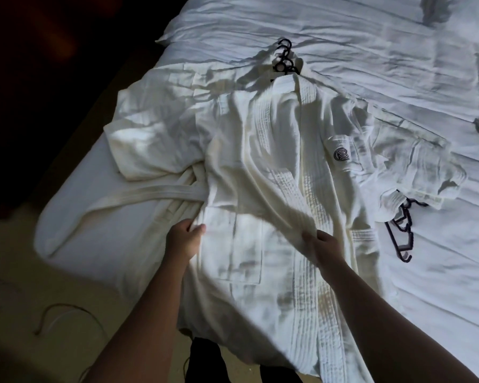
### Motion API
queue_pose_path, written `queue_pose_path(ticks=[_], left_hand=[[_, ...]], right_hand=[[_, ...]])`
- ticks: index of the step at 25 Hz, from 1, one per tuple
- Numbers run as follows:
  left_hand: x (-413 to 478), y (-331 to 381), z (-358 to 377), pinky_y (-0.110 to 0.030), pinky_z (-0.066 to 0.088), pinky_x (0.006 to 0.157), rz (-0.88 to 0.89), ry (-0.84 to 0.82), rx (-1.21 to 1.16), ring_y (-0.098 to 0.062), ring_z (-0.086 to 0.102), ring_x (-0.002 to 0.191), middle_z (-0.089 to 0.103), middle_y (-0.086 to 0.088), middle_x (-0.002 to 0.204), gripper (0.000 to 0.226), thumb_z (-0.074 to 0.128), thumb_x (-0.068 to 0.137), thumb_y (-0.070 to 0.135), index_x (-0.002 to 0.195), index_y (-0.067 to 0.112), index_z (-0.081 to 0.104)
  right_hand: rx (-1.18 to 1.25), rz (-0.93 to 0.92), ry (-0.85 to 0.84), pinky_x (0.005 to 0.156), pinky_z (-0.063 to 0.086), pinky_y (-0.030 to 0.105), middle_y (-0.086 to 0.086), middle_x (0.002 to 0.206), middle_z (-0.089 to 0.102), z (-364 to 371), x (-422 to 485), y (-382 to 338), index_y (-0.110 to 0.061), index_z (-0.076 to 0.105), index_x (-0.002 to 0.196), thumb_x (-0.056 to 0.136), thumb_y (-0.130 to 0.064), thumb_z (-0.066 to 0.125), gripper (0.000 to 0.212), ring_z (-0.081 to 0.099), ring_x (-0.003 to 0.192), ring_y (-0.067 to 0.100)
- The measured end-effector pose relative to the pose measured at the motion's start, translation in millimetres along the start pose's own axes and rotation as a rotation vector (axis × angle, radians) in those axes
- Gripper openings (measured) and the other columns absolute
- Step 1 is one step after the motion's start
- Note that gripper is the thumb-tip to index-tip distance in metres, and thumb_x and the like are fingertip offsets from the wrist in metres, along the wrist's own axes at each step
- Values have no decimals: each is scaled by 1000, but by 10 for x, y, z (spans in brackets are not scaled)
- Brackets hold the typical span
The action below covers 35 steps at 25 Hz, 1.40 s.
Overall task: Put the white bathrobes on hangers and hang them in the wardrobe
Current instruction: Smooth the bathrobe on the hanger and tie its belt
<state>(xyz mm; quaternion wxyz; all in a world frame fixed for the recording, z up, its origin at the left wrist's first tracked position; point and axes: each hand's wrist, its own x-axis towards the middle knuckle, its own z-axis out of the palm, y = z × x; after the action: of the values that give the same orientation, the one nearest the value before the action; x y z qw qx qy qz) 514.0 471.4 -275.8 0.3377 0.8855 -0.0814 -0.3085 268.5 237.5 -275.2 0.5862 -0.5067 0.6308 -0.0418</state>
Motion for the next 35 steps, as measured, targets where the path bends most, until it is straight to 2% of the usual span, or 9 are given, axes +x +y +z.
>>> queue_pose_path(ticks=[4,7,9,14,17,20,25,30,35], left_hand=[[200,16,-15,-31,40,61,-86,-105,43,-24,60,72,58,3,64,36,75,82,41,68,13,57],[363,228,73,-27,52,90,-81,-228,-153,-6,70,101,75,12,104,48,75,82,59,109,19,72],[462,362,64,-26,52,80,-59,-209,-44,-9,71,96,76,7,97,29,76,89,41,105,17,75],[958,751,-7,-40,53,73,-98,-73,86,-30,65,82,66,-5,83,16,62,74,6,86,15,60],[1354,1061,-4,-36,49,78,122,91,29,-25,61,86,63,0,90,24,59,76,3,93,19,61],[1890,1316,92,-38,50,87,378,116,149,-25,60,93,58,4,98,30,63,79,9,107,19,65],[2858,1497,261,-52,46,102,490,122,501,-39,54,125,60,-13,137,49,53,88,36,133,20,64],[3606,1662,240,-56,45,98,454,117,725,-39,47,135,50,-15,149,56,48,97,45,146,19,50],[4218,1815,187,-49,48,96,482,70,733,-37,53,126,56,-10,138,61,62,91,51,143,21,50]], right_hand=[[30,62,-103,60,41,30,11,73,66,-32,186,-179,-5,77,97,73,3,61,30,56,72,24],[245,147,-353,71,52,28,18,93,70,29,271,-561,-1,77,96,83,4,60,22,68,84,27],[237,142,-476,71,56,23,14,92,76,97,320,-805,3,74,100,94,-5,66,13,75,82,20],[278,183,-408,51,39,27,13,73,52,332,817,-1352,1,68,91,55,3,54,38,51,57,20],[245,263,-541,86,51,38,19,94,73,443,1072,-1632,-1,78,97,78,-13,71,24,70,84,31],[128,194,-555,109,43,41,19,121,71,644,1403,-1741,-4,77,110,61,-29,89,56,66,105,26],[519,114,-352,42,51,23,14,56,65,863,1610,-2096,3,72,61,84,2,45,35,63,43,25],[445,5,-465,70,59,36,21,94,73,987,2272,-2407,3,72,113,79,5,58,36,71,77,32],[498,-42,-372,56,56,30,16,83,70,1138,2703,-2921,-12,80,88,89,5,38,45,70,66,26]])
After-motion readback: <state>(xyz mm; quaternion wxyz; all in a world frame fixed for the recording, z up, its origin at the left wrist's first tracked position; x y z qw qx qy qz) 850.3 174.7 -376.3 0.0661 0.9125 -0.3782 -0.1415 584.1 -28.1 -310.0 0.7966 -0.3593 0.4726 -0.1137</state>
